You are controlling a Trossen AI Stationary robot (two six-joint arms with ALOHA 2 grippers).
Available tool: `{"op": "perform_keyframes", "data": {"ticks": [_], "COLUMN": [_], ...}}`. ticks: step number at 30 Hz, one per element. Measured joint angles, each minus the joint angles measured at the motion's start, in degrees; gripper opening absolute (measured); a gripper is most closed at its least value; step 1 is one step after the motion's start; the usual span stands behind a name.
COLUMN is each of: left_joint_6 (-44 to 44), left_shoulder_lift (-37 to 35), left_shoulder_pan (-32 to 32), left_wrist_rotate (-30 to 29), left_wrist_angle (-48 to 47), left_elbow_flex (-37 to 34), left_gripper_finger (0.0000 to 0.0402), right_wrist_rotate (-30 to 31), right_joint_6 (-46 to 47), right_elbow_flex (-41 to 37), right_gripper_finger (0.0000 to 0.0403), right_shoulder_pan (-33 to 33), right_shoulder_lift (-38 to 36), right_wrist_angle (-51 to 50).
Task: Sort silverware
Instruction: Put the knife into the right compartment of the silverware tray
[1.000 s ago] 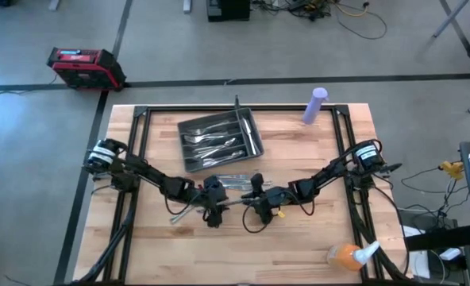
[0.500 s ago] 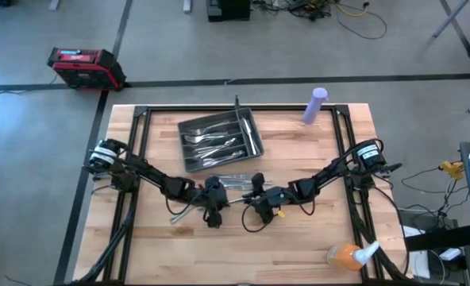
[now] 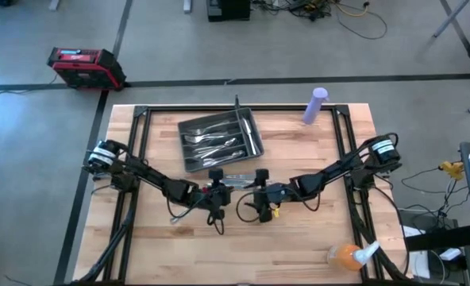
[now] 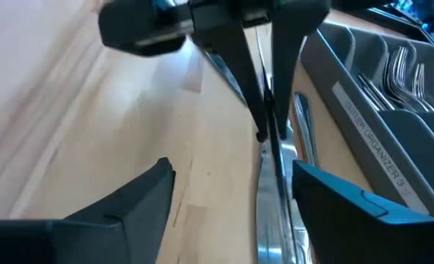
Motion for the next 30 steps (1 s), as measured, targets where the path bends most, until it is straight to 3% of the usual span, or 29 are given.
{"op": "perform_keyframes", "data": {"ticks": [8, 13, 17, 20, 23, 30], "left_joint_6": [-0.43, -1.28, -1.27, -0.87, 2.12, 22.99], "left_shoulder_lift": [-0.64, -1.36, -1.54, -1.54, -1.54, -1.54], "left_shoulder_pan": [-0.29, -0.67, -0.67, -0.70, -1.24, -3.57], "left_wrist_rotate": [0.37, 0.39, 0.18, -0.36, -3.80, -17.90], "left_wrist_angle": [0.04, 0.24, 0.38, 0.43, 0.85, 2.62], "left_elbow_flex": [0.27, 0.27, 0.27, 0.25, 0.25, 2.13], "left_gripper_finger": [0.0002, 0.0002, 0.0002, 0.0002, 0.0002, 0.0002], "right_wrist_rotate": [9.41, 10.00, 10.04, 10.12, 9.95, -1.01], "right_joint_6": [-4.02, -8.06, -9.25, -7.74, -2.99, 12.05], "right_elbow_flex": [0.00, 0.00, 0.00, 0.04, 0.27, 0.28], "right_gripper_finger": [0.0123, 0.0040, 0.0008, 0.0015, 0.0052, 0.0170], "right_shoulder_pan": [0.15, 0.31, 0.31, 0.31, 0.23, -1.83], "right_shoulder_lift": [-0.08, -0.04, -0.04, -0.10, -0.84, -6.87], "right_wrist_angle": [-1.39, -1.29, -1.46, -1.46, -1.56, -2.41]}}
